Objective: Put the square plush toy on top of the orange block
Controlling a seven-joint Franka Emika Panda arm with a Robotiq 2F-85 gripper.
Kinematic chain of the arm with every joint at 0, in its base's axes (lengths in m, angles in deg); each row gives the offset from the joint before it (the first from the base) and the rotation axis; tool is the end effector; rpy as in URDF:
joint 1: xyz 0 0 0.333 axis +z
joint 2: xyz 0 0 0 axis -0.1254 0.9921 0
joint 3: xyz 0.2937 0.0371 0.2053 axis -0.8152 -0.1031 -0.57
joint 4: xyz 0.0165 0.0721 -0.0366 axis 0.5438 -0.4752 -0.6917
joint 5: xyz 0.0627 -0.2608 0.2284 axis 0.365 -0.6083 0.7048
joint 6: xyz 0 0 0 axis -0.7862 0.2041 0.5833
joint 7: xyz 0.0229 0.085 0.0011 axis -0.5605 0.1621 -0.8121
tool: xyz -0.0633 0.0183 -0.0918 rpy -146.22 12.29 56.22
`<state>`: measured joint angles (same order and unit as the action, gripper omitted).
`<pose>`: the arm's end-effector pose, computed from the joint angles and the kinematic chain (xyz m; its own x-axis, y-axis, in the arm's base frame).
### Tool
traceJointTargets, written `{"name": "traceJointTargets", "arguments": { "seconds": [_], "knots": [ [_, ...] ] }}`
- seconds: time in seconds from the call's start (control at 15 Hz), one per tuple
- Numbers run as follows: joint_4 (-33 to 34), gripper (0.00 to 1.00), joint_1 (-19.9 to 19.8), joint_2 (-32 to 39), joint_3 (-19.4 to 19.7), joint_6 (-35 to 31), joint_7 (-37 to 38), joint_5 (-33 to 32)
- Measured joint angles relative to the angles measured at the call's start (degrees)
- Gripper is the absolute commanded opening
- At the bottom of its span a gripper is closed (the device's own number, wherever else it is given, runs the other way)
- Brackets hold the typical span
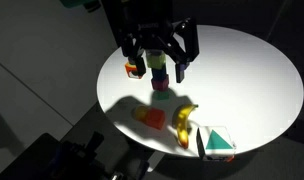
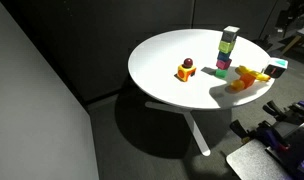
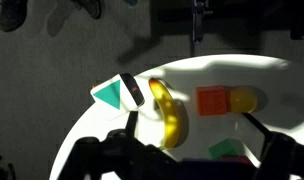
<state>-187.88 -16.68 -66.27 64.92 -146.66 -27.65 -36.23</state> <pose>0.3855 -0.1356 0.4410 0.9809 -0.0856 -0.1748 -0.0574 -0.9854 0.1604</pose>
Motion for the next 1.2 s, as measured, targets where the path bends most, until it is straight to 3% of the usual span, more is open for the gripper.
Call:
{"name": "traceJointTargets", "arguments": {
  "seconds": [0.8,1.2],
  "knots": [
    [0.0,1.00,0.1,0.7,0.0,-0.2,0.0,0.0],
    [0.0,1.00,0.6,2.8,-0.1,-4.5,0.0,0.0]
  ]
}}
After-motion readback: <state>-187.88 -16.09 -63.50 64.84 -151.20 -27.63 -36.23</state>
